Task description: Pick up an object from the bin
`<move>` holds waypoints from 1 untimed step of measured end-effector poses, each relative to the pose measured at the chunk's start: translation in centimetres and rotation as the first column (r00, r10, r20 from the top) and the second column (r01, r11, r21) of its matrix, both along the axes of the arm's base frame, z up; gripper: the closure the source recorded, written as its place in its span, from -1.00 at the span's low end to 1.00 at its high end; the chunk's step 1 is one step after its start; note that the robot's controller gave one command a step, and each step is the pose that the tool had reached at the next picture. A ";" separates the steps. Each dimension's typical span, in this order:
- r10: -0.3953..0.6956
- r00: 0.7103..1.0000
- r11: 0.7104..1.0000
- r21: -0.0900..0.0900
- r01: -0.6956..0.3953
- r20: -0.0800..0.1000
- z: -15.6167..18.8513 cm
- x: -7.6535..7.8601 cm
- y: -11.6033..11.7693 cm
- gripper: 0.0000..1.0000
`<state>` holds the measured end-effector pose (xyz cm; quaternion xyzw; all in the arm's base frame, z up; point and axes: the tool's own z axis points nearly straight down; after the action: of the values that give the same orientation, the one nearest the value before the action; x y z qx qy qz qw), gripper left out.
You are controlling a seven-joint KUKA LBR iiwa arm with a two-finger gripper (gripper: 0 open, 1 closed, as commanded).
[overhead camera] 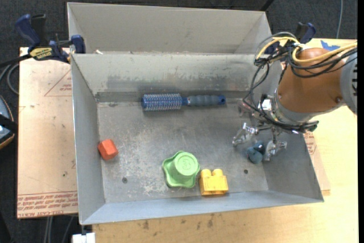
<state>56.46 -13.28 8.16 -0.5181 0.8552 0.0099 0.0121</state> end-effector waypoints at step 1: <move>-0.006 1.000 1.000 -0.023 0.006 -0.008 -0.1 -0.4 -1.5 1.00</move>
Offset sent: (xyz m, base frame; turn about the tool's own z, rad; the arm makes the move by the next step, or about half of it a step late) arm 0.0000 0.0000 0.0000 0.0000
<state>56.11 -14.76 8.02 -0.5155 0.8569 0.0021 0.0027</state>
